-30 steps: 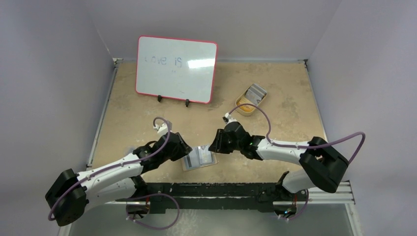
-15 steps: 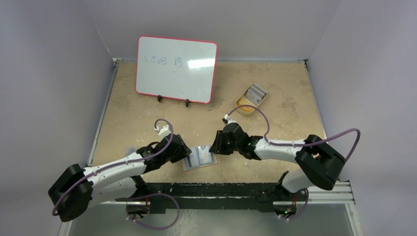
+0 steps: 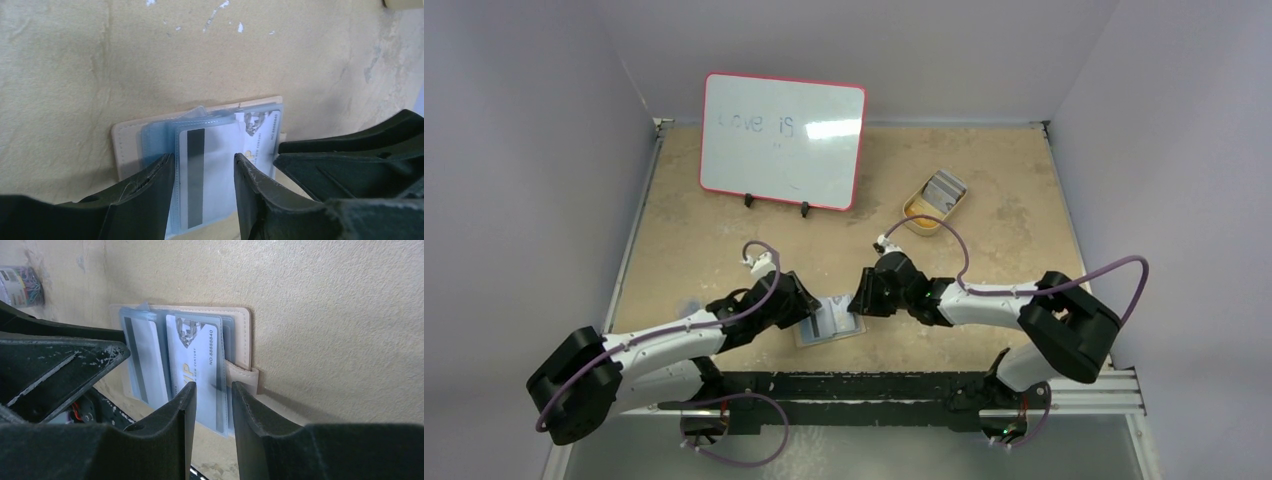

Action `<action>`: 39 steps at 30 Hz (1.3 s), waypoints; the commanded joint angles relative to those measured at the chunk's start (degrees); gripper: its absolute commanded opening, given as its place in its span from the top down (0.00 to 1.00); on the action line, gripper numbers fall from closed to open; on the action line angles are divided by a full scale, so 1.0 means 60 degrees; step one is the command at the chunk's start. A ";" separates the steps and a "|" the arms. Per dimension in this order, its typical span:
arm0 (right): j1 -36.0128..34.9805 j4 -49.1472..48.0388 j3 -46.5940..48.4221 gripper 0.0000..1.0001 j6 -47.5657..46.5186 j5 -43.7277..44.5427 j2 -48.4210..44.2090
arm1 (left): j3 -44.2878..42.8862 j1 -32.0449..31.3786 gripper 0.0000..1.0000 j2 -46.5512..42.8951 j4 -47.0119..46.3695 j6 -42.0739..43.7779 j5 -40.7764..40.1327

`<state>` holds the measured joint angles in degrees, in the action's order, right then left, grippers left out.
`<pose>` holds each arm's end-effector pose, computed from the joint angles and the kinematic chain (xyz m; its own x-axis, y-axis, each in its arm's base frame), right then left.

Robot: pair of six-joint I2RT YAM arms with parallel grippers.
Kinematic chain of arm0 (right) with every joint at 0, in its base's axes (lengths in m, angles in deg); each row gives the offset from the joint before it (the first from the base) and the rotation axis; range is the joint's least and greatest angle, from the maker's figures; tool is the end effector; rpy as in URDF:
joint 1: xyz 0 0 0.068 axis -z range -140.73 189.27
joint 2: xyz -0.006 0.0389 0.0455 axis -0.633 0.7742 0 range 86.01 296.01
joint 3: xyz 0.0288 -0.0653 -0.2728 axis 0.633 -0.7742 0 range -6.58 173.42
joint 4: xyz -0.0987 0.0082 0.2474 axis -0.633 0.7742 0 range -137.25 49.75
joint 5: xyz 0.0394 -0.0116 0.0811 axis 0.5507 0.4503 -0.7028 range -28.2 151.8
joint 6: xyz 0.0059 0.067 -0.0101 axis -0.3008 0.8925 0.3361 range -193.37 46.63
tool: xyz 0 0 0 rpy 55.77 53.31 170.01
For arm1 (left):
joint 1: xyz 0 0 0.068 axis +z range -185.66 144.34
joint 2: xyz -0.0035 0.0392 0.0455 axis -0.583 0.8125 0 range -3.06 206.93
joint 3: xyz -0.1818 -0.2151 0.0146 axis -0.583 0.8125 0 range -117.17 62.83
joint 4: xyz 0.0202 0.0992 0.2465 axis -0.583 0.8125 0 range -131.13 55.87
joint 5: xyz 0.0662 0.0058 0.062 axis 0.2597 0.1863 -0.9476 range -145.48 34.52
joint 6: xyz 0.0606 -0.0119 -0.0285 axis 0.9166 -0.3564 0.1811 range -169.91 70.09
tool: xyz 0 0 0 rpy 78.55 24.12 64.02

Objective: Put the credit cards into the card holder
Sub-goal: Turn over the card slot in the card holder.

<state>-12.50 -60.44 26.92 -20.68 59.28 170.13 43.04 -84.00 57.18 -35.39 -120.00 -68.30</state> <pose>0.1833 0.2366 0.1519 -0.8694 0.1805 -0.4600 -0.1897 0.7377 0.6479 0.1432 -0.1426 0.1423 -0.7523 -0.5336 -0.3864 -0.2377 0.7668 -0.5962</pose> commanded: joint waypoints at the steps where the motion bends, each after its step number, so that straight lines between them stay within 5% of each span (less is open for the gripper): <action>1: -0.0146 -0.0328 -0.0070 0.65 0.0032 0.0069 0.0248 | 0.0148 0.0047 0.54 -0.0175 -0.1398 -0.0321 0.0691; 12: -0.0241 0.0451 0.0190 0.65 0.0036 0.0812 -0.0060 | 0.0477 0.0043 0.54 -0.0977 -0.2839 -0.0527 0.1249; 29: -0.0205 0.2353 0.0576 0.66 0.0138 0.2416 -0.1502 | 0.0005 0.0015 0.54 0.0580 -0.4507 -0.0228 0.2013; 39: -0.0146 0.0780 0.0123 0.68 -0.0213 0.1318 -0.1297 | 0.0005 -0.0132 0.54 0.0808 -0.5021 -0.0338 0.2266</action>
<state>-13.55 -49.57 28.51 -20.97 69.53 162.63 44.92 -84.24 61.84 -61.38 -122.29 -55.62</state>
